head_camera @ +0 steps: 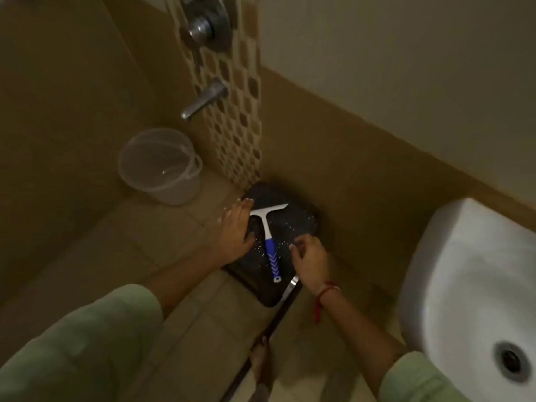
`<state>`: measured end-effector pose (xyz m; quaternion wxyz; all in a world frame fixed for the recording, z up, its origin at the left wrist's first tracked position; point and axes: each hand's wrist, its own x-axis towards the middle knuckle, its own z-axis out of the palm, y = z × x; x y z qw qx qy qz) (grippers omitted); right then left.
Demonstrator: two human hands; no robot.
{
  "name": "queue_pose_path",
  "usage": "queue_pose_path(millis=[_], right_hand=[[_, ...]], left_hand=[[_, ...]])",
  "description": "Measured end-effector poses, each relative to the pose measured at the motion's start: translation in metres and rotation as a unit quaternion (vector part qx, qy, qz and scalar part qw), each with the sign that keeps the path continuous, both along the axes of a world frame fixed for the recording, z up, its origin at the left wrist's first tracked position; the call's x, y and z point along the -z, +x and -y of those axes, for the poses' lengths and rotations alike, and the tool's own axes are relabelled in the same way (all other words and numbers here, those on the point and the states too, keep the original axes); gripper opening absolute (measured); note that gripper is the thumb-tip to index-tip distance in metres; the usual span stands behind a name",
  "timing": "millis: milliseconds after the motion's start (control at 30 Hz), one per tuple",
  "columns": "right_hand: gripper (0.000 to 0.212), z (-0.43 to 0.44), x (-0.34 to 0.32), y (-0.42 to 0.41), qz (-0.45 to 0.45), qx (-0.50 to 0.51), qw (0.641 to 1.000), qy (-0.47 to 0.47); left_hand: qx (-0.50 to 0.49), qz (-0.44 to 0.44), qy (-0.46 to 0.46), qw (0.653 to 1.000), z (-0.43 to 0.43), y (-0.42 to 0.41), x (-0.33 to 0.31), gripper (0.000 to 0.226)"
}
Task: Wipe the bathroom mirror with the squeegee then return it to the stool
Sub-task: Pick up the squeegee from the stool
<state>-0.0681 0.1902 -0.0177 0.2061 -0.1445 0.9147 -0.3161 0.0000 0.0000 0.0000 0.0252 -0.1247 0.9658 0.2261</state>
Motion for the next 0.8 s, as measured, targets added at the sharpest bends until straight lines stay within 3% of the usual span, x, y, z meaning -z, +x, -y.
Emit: queue_pose_path(millis=[200, 333, 533, 800], right_hand=[[0.026, 0.011, 0.082, -0.001, 0.091, -0.033, 0.990, 0.104], [0.033, 0.028, 0.120, -0.002, 0.062, -0.111, 0.980, 0.152], [0.047, 0.052, 0.157, -0.002, 0.048, -0.081, 0.977, 0.192], [0.038, 0.063, 0.173, 0.002, 0.010, -0.031, 0.978, 0.205]], left_hand=[[-0.020, 0.035, 0.029, 0.999, 0.002, -0.007, 0.050, 0.072], [-0.020, 0.050, 0.034, 0.998, 0.005, -0.001, 0.081, 0.070], [-0.011, 0.051, 0.026, 0.998, 0.014, 0.006, 0.110, 0.069], [-0.013, 0.031, 0.017, 0.999, 0.007, 0.022, 0.117, 0.066]])
